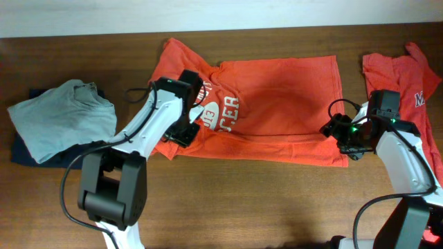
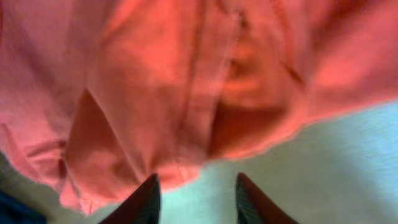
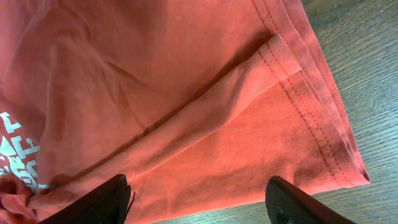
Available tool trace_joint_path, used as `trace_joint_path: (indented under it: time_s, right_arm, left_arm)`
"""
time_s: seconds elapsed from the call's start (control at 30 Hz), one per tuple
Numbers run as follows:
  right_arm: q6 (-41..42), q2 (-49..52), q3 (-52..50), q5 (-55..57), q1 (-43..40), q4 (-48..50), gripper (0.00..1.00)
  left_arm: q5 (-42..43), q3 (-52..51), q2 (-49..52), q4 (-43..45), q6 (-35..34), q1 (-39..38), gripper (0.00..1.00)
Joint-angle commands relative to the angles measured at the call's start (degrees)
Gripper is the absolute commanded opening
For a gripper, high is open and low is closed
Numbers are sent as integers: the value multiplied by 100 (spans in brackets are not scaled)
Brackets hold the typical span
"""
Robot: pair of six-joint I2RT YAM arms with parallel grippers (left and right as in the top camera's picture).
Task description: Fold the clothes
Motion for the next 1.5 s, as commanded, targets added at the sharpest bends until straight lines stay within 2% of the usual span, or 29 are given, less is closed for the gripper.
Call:
trace_joint_path:
  time_s: [0.0,0.17,0.27,0.3,0.33,0.53,0.73,0.83,0.97,1.07,1.1,1.13,1.17,1.2,1.3,1.37,1.47]
  right_arm:
    - [-81,42,70,55,35,15,75]
    - [-79,42,70,55,35,15,75]
    - [-81,42,70,55,35,13,75]
    - [-81,42,70,55,35,13,75]
    - [-81,42,70,55,35,13,75]
    - [-79,42,70,55,37,13,75]
    - [-79,42,70,55,37,13,75]
    - [-79,42,70,55,35,13,75]
    - [-79,42,70,55,35,15,75]
    - [-79,42,70,55,35,13,75]
    - [-79,42,70,55,37,13,75]
    - [-79,42,70,55,35,13,75]
    - [-81,42,70,55,37,9,75]
    - [-79,42,70,55,35,2,75]
    - [-81,42,70,55,35,-44,75]
    - [-166,42,70,55,35,-72,75]
    - [-205,42,70,72,35,-70,75]
  left_arm:
    - [-120,-350,2,313,-46,127,43]
    - [-101,-461,4,511,-44,127,42]
    - [-122,-461,4,544,-44,125,20]
    - [-190,-461,4,560,-44,131,5]
    - [-267,-461,4,570,-46,129,0]
    - [-949,-341,2,610,-227,199,1]
    - [-1045,190,2,1025,-214,433,0]
    - [-977,225,4,1589,-107,538,2]
    - [-634,221,11,2092,223,601,15]
    - [-654,221,11,2302,339,605,19]
    - [-656,221,11,2391,374,605,28]
    - [-656,221,11,2433,391,605,32]
    - [-678,221,11,2463,389,605,42]
    - [-678,221,11,2444,387,605,46]
    - [-673,221,9,2087,385,603,48]
    - [-671,212,11,1434,382,605,48]
    - [-682,85,11,1231,387,612,47]
